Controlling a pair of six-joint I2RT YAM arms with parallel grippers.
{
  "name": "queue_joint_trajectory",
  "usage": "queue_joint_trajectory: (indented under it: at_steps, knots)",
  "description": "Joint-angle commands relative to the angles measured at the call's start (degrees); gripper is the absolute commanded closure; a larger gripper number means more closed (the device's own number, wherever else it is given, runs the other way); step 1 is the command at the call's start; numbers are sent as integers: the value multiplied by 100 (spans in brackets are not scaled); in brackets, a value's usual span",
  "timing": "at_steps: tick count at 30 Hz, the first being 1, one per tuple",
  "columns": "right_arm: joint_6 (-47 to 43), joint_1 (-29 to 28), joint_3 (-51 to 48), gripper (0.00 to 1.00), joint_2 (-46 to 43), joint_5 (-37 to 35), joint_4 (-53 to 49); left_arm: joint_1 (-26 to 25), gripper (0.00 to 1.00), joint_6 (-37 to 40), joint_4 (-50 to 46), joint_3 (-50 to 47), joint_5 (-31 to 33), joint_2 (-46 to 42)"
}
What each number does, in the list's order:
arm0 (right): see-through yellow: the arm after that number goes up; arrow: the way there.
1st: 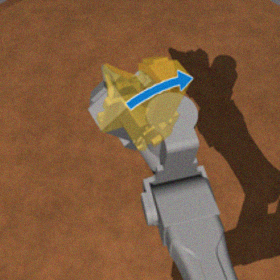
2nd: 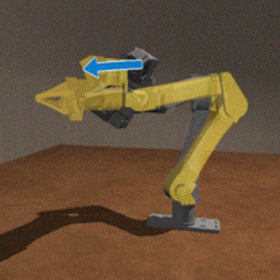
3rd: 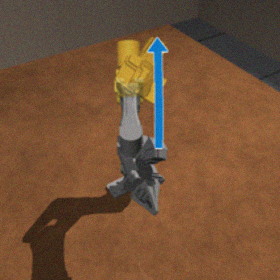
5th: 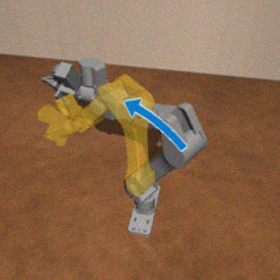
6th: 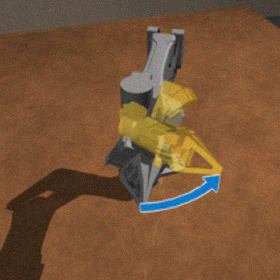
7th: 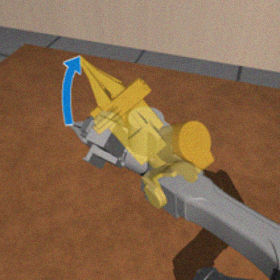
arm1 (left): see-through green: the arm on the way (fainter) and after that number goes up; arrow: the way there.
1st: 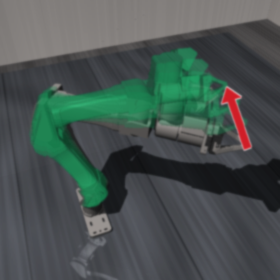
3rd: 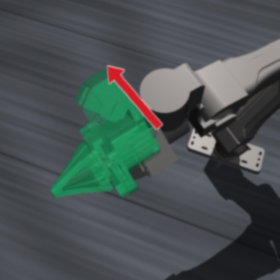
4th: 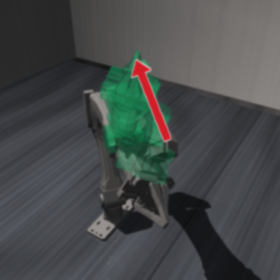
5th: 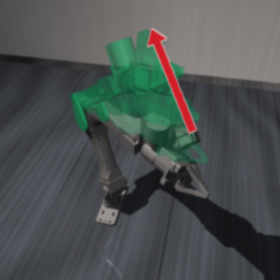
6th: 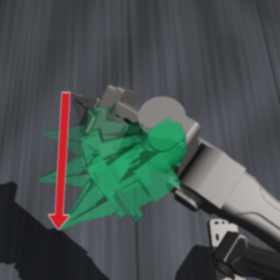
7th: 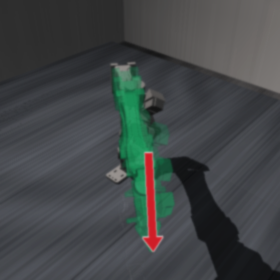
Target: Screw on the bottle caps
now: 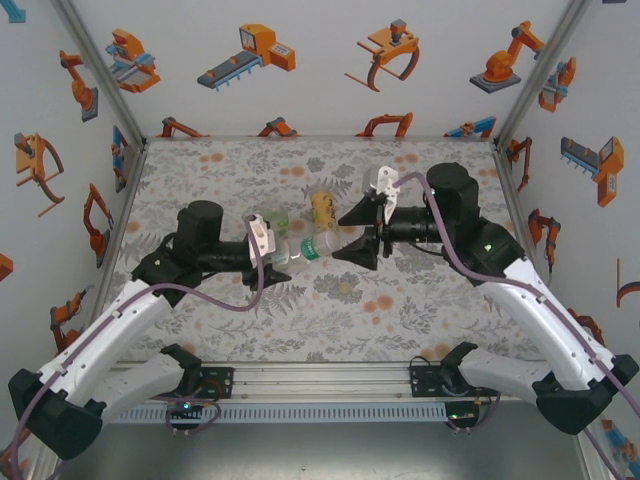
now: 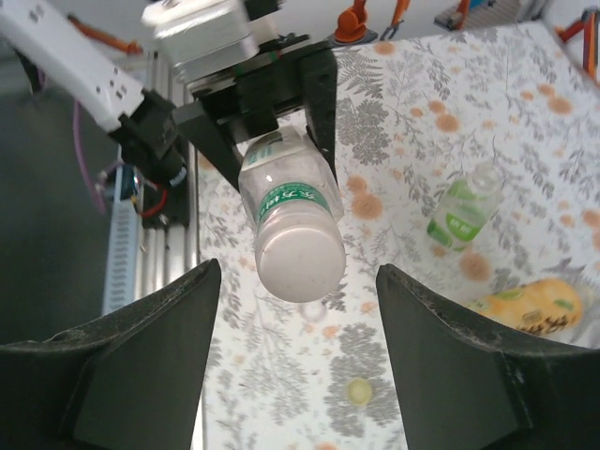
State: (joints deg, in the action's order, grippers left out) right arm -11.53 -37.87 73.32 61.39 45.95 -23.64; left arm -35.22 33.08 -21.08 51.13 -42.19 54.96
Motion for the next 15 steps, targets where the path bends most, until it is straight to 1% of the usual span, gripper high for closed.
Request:
queue_joint_trajectory:
  at_steps: [1, 3, 5, 12, 15]
  knots:
    - [-1568, -23, 284, 37, 39, 627, -444, -43, 100, 120, -62, 213, -280, 20]
    - [-1878, -28, 319, 37, 73, 656, -547, -49, 100, 124, -63, 213, -288, 24]
    - [-1965, -27, 300, 37, 100, 660, -479, -55, 100, 120, -63, 228, -341, 54]
    - [-1967, -27, 319, 37, 250, 801, -273, -60, 100, 122, -85, 239, -389, 78]
    - [-1967, -23, 345, 39, 321, 843, -273, -72, 100, 112, -83, 226, -388, 75]
